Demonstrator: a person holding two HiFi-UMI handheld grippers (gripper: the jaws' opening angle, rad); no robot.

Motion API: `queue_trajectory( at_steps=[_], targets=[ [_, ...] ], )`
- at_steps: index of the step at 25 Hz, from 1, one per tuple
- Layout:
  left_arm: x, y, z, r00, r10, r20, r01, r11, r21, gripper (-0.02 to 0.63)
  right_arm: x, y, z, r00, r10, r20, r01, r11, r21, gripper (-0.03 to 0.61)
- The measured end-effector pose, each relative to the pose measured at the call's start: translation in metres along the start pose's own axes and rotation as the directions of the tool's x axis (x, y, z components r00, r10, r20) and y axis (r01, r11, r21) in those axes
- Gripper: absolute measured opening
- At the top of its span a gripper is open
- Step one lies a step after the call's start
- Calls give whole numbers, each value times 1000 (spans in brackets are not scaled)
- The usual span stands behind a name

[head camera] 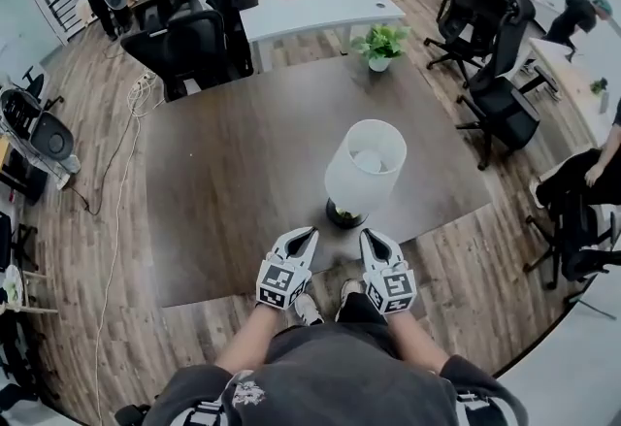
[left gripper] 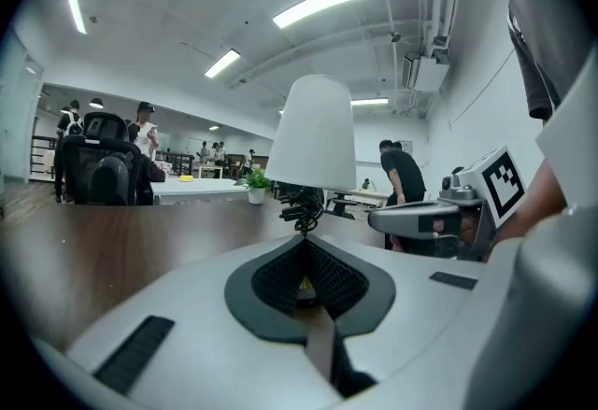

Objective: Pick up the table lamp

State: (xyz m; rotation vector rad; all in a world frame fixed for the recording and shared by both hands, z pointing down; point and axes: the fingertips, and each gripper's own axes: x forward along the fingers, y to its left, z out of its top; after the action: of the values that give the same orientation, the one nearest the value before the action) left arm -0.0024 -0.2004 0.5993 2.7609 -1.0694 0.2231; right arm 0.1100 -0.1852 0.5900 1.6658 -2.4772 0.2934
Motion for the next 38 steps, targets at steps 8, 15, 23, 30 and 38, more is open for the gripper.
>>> queue_trajectory(
  at_steps=[8,15,23,30,38],
  targets=[
    [22,17,-4,999,51,-16,-52,998,-19,8,30,-18,-16,999,30,-23,-30,1000,-5,26],
    [30,28,-30,995,82,-63,-86,995,-53,8,51,-38,-31,999,30,-44,-30,1000,2,156],
    [33,46,-46,988,132,-78,-137,988,-68,8,84,-46,-47,997,48,-62,-48,999,-12,201],
    [30,66,-58,983,156,-98,-163,984,-73,8,112,-50,-49,997,59,-55,-62,996,-65,197],
    [30,71,-66,978,174,-117,-186,978,-94,8,126,-42,-53,990,127,-57,-130,989,-69,137]
  ],
)
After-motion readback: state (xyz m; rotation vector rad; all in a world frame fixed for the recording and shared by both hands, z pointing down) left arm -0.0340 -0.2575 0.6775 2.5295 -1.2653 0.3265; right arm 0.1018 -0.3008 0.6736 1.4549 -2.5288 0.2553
